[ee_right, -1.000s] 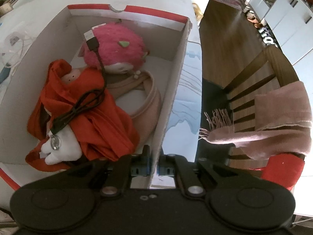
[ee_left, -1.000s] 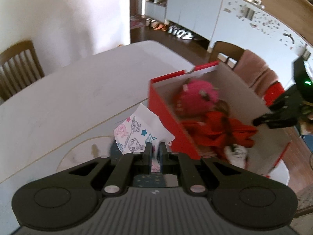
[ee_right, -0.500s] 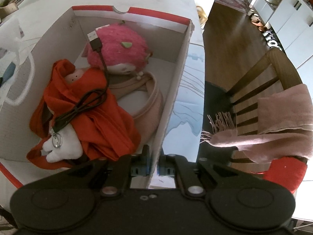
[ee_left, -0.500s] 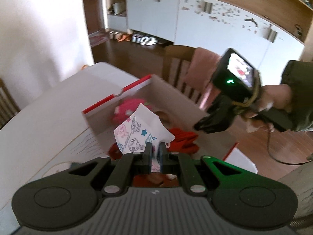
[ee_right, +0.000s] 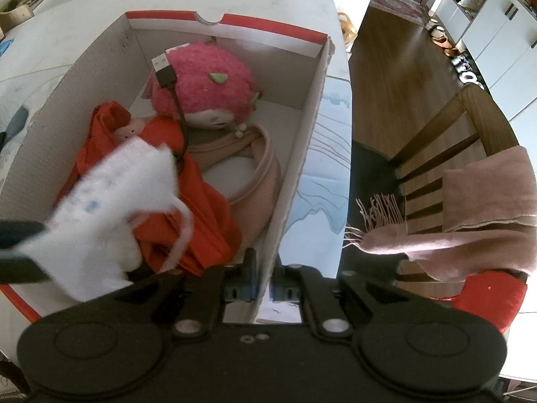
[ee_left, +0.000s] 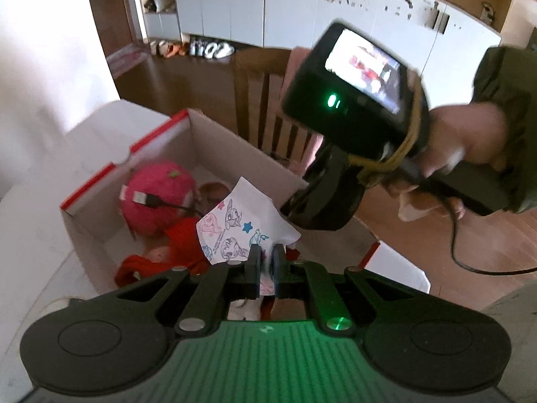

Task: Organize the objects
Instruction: 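Lower the face mask into the box and open the left gripper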

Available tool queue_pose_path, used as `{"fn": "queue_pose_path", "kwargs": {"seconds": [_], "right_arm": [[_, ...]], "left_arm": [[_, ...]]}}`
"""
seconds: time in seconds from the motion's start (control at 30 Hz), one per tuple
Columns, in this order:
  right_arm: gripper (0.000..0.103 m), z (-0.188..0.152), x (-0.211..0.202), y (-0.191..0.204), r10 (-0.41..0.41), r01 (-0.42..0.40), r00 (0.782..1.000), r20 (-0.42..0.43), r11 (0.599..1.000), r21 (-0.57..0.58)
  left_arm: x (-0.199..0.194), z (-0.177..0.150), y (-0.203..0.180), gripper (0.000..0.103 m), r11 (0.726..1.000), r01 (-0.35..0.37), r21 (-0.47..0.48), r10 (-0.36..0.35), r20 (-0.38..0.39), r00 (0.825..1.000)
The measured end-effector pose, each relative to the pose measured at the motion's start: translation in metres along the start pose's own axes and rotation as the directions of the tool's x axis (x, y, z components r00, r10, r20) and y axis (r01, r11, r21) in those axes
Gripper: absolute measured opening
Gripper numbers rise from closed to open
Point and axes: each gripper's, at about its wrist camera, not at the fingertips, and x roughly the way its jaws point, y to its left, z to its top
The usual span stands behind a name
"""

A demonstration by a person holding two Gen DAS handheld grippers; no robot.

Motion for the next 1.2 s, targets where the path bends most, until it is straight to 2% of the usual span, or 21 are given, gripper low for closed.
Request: {"fn": "queue_pose_path", "kwargs": {"seconds": [0.57,0.93,1.03,1.13,1.17,1.2], "right_arm": [[0.005,0.000,0.001,0.001,-0.004,0.004,1.000,0.001,1.000,-0.003],[0.006,0.001,0.000,0.002,-0.004,0.004,1.000,0.001,1.000,-0.003],[0.006,0.001,0.000,0.002,-0.005,0.005,1.000,0.000,1.000,-0.004],[0.006,0.001,0.000,0.002,-0.004,0.004,1.000,0.000,1.000,-0.003],[0.006,0.001,-0.001,0.002,-0.005,0.005,1.000,-0.001,1.000,-0.004],[0.006,0.001,-0.001,0.002,-0.005,0.005,1.000,-0.001,1.000,-0.004]], "left_arm": [[0.064,-0.015,0.015,0.006,0.998,-0.026,-0.054,0.019,-0.134,0.991],[0.060,-0.016,0.014,0.009,0.998,-0.025,-0.063,0.017,-0.116,0.993],[0.054,-0.017,0.013,0.017,0.997,-0.028,-0.071,0.021,-0.102,0.995],[0.045,-0.016,0.012,0.038,0.995,-0.036,-0.089,0.028,-0.081,0.996],[0.041,-0.016,0.011,0.057,0.995,-0.042,-0.090,0.035,-0.069,0.997],[0.038,-0.016,0.011,0.069,0.995,-0.046,-0.089,0.041,-0.055,0.998]]}}
